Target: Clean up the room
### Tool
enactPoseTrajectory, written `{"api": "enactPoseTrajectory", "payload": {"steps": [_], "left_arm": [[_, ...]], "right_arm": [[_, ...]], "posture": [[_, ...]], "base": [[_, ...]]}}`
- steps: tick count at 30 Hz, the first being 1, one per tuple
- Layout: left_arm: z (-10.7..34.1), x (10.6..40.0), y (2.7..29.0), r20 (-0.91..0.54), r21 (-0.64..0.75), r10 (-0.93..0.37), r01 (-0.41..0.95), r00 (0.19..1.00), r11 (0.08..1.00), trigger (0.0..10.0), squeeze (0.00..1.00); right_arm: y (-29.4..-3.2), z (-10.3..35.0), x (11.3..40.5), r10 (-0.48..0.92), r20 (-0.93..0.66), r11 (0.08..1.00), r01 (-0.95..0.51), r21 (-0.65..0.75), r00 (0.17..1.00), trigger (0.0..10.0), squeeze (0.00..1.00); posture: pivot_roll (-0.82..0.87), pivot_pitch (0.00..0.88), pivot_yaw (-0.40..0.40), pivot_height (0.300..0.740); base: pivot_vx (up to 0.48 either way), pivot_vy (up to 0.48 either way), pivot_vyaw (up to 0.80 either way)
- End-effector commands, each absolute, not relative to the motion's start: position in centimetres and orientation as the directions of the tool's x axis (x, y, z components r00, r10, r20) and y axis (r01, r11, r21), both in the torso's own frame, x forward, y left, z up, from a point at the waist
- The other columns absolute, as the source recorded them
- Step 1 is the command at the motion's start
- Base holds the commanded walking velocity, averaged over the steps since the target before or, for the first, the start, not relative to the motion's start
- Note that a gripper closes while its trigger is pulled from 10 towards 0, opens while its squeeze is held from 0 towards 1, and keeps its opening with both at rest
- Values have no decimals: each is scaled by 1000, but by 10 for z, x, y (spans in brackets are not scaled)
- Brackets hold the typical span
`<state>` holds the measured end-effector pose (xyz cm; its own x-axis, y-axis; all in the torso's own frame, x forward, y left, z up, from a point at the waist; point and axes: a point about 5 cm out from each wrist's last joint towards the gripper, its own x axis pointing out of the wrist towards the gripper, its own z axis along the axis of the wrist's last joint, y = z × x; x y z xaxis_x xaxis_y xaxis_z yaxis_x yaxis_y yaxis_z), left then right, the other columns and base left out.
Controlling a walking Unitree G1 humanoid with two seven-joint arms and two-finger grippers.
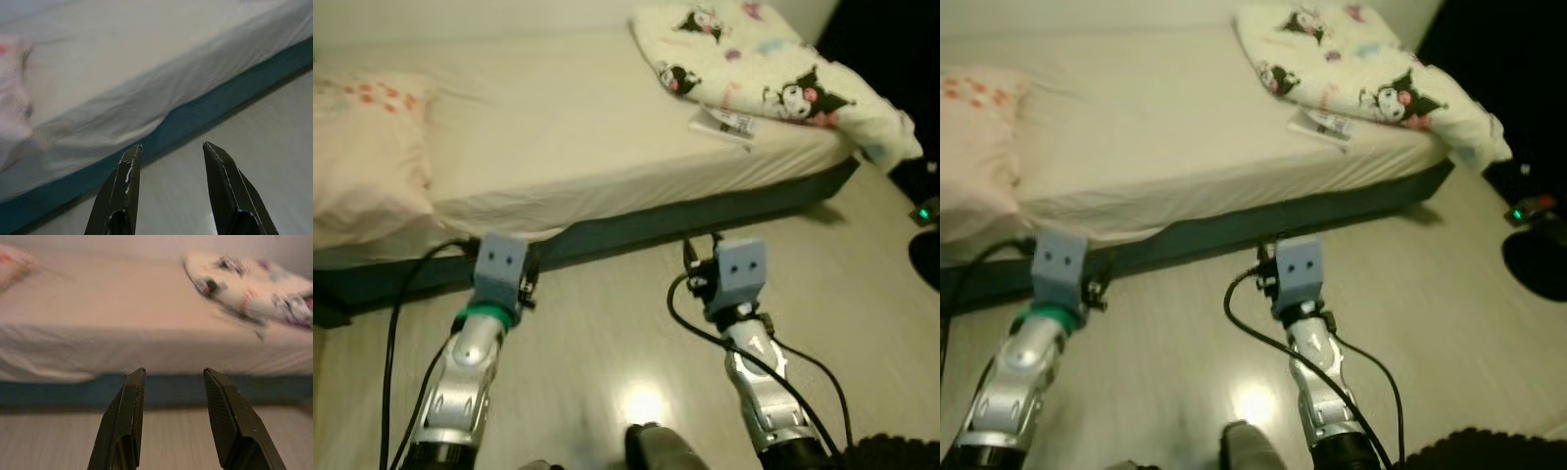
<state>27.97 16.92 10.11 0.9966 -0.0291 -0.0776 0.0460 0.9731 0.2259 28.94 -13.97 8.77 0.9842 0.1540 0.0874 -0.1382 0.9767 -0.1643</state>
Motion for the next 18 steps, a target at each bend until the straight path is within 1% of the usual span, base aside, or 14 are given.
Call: {"api": "enactPoseTrajectory", "payload": {"steps": [1, 3, 7, 14, 18], "left_arm": [[110, 278, 162, -33, 242, -74, 79, 997, 967, 10000, 0], [110, 278, 162, -33, 242, -74, 79, 997, 967, 10000, 0], [119, 282, 156, 3, 254, -112, 108, 994, 961, 10000, 0], [128, 278, 157, 45, 263, -162, 145, 986, 954, 10000, 0], [134, 277, 162, 54, 272, -164, 143, 985, 951, 10000, 0]], "right_arm": [[-154, 86, 290, 114, 86, 983, -100, -156, 990, 10000, 0], [-154, 86, 290, 114, 86, 983, -100, -156, 990, 10000, 0], [-163, 97, 296, 97, 118, 986, -79, -150, 988, 10000, 0], [-158, 103, 293, 137, 155, 982, -114, -149, 978, 10000, 0], [-162, 103, 289, 132, 161, 984, -109, -143, 978, 10000, 0]], "posture": [[-55, 77, 29, 731], [-55, 77, 29, 731], [-57, 73, 30, 731], [-65, 70, 30, 731], [-64, 70, 30, 731]], "base": [[0, 0, -800], [0, 0, -800], [0, 0, -800], [0, 0, -800], [0, 0, -800]]}}
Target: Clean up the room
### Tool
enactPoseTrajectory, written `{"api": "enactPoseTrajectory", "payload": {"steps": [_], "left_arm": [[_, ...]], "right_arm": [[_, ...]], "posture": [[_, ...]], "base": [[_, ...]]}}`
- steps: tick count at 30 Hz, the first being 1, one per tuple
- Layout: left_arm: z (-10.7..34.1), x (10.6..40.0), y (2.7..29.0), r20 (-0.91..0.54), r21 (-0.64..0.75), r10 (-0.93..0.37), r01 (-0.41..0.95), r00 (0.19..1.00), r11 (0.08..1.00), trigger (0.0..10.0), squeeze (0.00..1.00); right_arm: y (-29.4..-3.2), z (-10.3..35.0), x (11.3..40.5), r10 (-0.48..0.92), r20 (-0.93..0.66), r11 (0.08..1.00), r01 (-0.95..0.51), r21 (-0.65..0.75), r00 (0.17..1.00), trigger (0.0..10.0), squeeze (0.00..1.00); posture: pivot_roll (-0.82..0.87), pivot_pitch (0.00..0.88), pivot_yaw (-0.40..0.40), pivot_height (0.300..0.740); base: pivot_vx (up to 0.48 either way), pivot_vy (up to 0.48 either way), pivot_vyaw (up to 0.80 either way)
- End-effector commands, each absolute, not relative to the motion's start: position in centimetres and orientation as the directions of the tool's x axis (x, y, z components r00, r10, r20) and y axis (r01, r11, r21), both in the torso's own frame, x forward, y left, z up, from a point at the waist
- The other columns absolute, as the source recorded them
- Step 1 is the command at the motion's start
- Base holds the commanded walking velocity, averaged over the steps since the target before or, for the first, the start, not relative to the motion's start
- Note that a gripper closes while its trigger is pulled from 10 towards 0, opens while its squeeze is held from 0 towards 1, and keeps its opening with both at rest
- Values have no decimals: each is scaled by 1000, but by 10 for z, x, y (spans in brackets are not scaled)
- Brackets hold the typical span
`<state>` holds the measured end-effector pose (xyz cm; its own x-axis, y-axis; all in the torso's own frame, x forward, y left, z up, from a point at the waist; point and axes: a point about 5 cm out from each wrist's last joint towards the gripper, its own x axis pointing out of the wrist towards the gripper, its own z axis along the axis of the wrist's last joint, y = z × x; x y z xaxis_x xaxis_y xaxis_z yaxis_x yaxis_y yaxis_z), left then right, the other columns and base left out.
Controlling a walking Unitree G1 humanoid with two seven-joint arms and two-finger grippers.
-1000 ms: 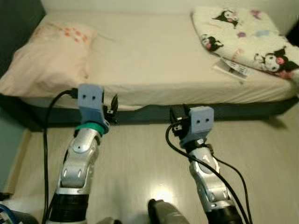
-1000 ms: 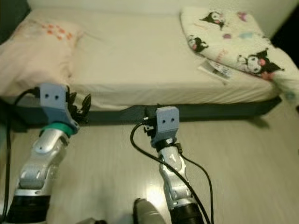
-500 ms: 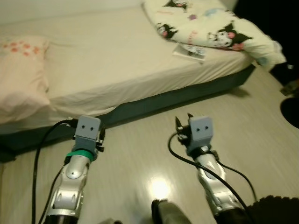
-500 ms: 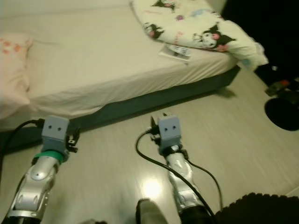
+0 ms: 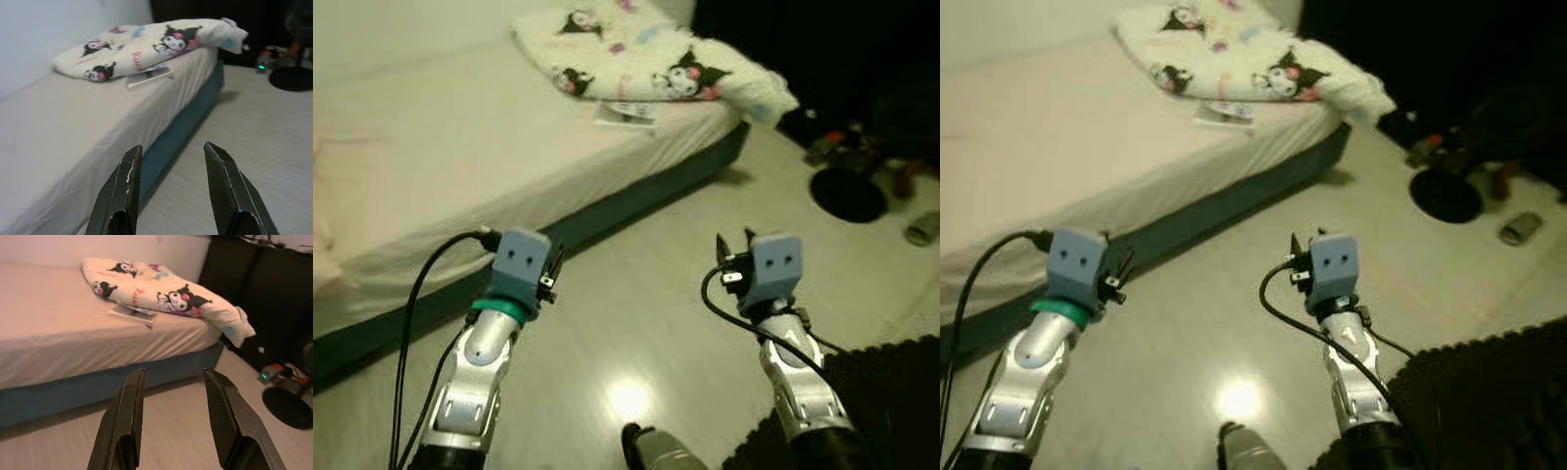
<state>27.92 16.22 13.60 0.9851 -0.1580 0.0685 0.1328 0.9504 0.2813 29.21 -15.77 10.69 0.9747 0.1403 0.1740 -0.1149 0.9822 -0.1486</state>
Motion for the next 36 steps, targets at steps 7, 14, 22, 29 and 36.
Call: {"api": "enactPoseTrajectory", "payload": {"steps": [7, 14, 22, 29, 36], "left_arm": [[137, 284, 160, 65, 258, -136, 115, 989, 959, 10000, 0], [140, 288, 158, 72, 232, -126, 107, 989, 967, 10000, 0], [142, 291, 158, 82, 224, -119, 98, 990, 970, 10000, 0], [142, 292, 156, 84, 222, -121, 100, 989, 970, 10000, 0], [142, 293, 155, 82, 221, -124, 103, 989, 970, 10000, 0]], "right_arm": [[-173, 110, 289, 108, 183, 986, -82, -146, 977, 10000, 0], [-163, 110, 289, 134, 182, 984, -109, -140, 974, 10000, 0], [-152, 108, 287, 180, 175, 977, -155, -149, 968, 10000, 0], [-152, 109, 288, 180, 176, 977, -154, -150, 968, 10000, 0], [-153, 108, 287, 178, 176, 976, -152, -153, 968, 10000, 0]], "posture": [[-77, 68, 32, 731], [-77, 63, 31, 731], [-74, 57, 29, 731], [-80, 56, 29, 731], [-82, 57, 29, 731]], "base": [[0, 0, -800], [0, 0, -800], [270, 0, -216], [456, 0, 0], [458, 0, 0]]}}
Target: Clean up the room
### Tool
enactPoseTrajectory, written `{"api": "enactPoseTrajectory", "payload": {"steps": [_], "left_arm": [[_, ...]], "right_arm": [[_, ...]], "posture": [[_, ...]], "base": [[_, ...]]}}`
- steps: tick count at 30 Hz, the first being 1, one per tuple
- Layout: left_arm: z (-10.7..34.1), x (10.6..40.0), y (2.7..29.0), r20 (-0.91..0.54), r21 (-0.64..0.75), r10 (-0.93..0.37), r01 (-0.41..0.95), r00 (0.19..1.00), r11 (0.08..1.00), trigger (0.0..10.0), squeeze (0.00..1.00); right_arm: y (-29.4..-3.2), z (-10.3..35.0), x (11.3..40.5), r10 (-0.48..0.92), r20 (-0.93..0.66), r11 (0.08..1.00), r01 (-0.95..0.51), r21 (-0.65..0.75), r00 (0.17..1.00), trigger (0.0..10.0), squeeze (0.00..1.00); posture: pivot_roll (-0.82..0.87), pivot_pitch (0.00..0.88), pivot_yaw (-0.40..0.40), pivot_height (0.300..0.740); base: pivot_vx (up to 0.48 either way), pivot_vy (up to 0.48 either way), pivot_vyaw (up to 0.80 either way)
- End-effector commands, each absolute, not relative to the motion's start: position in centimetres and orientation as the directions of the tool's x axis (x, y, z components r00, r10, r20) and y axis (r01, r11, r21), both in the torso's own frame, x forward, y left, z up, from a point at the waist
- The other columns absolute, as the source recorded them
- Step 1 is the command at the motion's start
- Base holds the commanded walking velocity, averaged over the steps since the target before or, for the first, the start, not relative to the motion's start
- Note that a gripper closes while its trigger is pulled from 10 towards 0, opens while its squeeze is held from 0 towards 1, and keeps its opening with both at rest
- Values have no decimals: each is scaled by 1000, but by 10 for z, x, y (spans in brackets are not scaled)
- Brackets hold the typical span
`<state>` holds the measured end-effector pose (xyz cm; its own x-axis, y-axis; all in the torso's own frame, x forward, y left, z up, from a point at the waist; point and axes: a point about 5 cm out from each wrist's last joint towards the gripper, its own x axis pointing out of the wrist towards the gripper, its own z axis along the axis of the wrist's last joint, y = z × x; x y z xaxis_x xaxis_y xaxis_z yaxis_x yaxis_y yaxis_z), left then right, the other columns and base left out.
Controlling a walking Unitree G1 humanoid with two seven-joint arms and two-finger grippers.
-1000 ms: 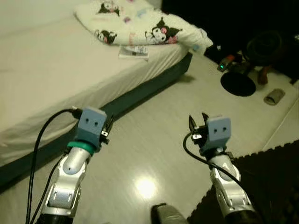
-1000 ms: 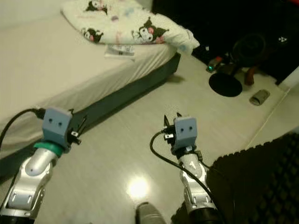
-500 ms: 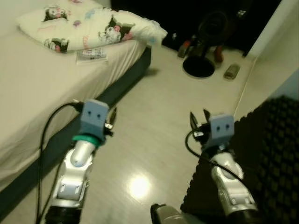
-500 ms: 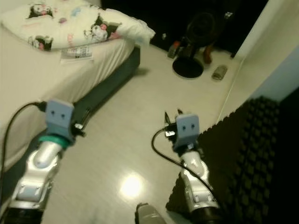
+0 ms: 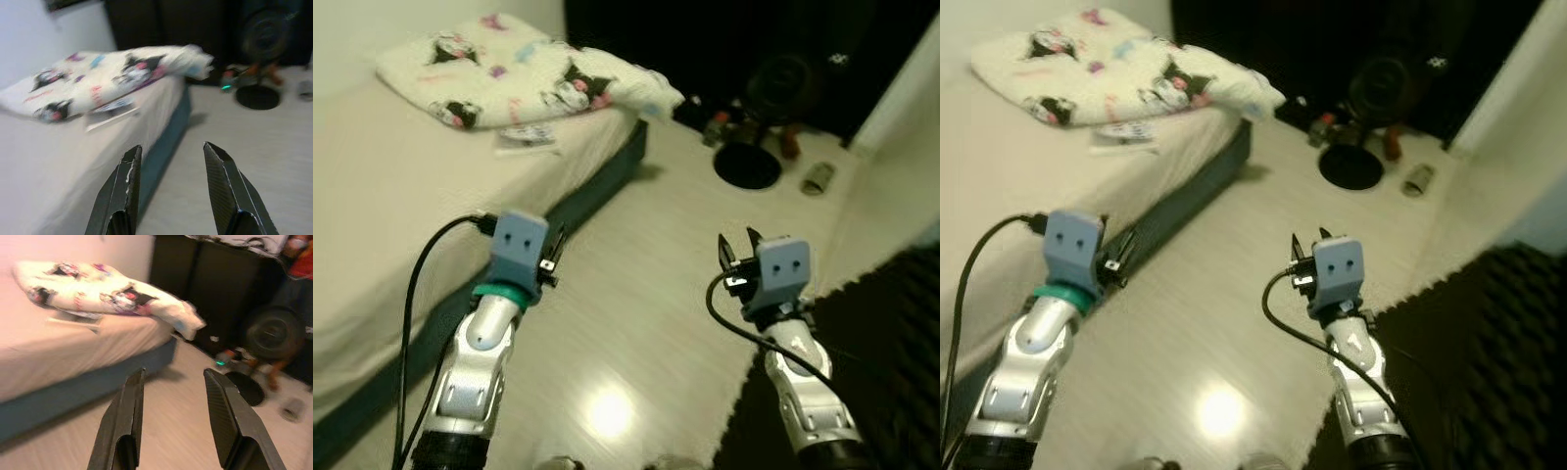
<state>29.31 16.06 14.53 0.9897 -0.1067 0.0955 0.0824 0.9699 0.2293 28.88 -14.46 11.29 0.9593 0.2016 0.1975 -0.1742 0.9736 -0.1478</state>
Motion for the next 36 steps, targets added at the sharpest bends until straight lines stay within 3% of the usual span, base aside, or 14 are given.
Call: {"api": "enactPoseTrajectory", "payload": {"steps": [1, 36], "left_arm": [[142, 293, 154, 82, 220, -125, 104, 989, 970, 10000, 0], [143, 294, 151, 88, 218, -130, 109, 988, 970, 10000, 0]], "right_arm": [[-153, 108, 287, 178, 175, 977, -152, -152, 968, 10000, 0], [-154, 107, 286, 170, 166, 977, -145, -154, 971, 10000, 0]], "posture": [[-81, 58, 29, 731], [-82, 69, 32, 731]], "base": [[458, 0, 0], [394, 0, 0]]}}
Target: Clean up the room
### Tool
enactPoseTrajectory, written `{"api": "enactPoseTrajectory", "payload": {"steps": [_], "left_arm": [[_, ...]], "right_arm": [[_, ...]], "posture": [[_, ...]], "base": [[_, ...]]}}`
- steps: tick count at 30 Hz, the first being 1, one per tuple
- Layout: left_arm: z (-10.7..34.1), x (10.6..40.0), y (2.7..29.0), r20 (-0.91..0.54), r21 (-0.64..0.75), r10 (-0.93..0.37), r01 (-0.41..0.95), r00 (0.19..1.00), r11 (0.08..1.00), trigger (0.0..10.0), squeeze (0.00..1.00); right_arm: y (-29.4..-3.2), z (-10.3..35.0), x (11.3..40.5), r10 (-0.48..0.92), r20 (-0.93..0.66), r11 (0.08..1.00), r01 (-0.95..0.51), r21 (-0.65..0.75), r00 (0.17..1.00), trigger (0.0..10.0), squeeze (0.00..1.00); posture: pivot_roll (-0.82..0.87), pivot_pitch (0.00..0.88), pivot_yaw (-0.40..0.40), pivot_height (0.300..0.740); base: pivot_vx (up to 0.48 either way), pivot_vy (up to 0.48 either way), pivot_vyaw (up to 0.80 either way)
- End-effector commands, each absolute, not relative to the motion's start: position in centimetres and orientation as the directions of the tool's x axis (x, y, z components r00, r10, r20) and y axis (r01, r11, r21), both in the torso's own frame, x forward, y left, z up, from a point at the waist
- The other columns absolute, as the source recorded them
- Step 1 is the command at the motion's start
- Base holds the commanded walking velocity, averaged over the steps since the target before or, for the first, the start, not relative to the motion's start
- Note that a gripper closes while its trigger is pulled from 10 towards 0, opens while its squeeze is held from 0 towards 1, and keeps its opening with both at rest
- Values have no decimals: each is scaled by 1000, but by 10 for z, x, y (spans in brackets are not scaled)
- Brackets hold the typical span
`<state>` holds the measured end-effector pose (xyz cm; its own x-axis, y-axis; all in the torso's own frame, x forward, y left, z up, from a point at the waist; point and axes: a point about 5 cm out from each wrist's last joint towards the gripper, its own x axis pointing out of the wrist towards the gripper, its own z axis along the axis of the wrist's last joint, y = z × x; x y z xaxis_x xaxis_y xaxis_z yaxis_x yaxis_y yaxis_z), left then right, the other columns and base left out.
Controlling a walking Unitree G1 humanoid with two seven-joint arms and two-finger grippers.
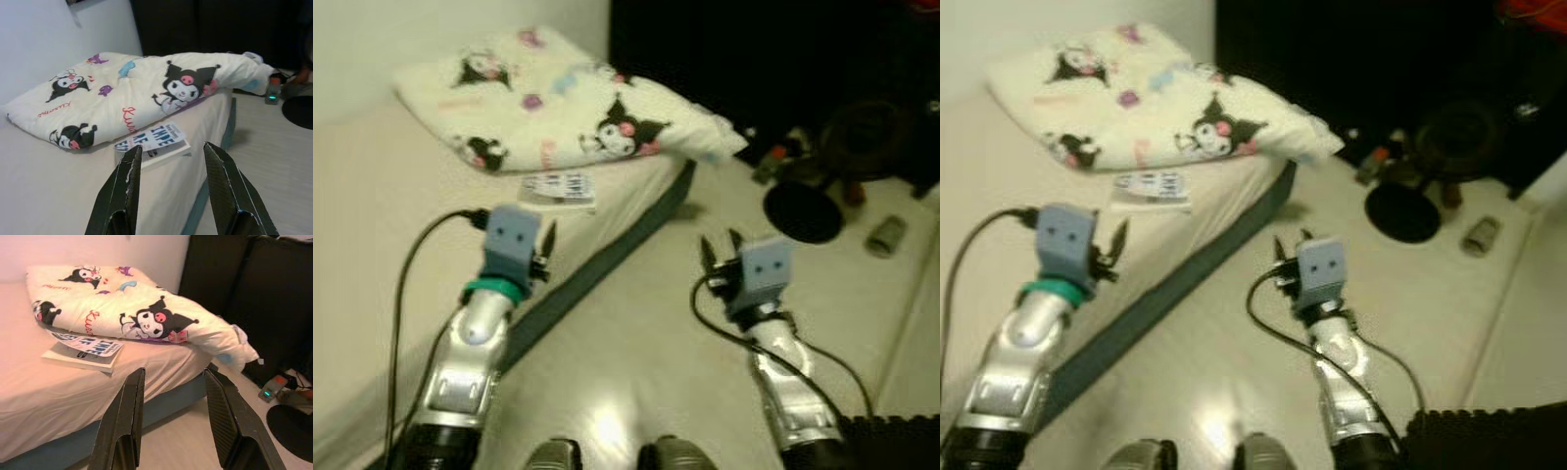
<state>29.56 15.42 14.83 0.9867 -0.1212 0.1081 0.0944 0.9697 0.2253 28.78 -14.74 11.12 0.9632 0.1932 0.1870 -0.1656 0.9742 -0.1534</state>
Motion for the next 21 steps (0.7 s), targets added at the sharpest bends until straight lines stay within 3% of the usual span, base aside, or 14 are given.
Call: {"api": "enactPoseTrajectory", "payload": {"steps": [1, 21], "left_arm": [[143, 294, 151, 88, 218, -130, 109, 988, 970, 10000, 0], [144, 295, 151, 89, 221, -133, 111, 987, 969, 10000, 0]], "right_arm": [[-154, 107, 286, 170, 166, 977, -145, -154, 971, 10000, 0], [-153, 106, 286, 171, 165, 977, -146, -153, 971, 10000, 0]], "posture": [[-82, 69, 32, 731], [-79, 72, 36, 731]], "base": [[352, 0, 0], [362, 0, 0]]}}
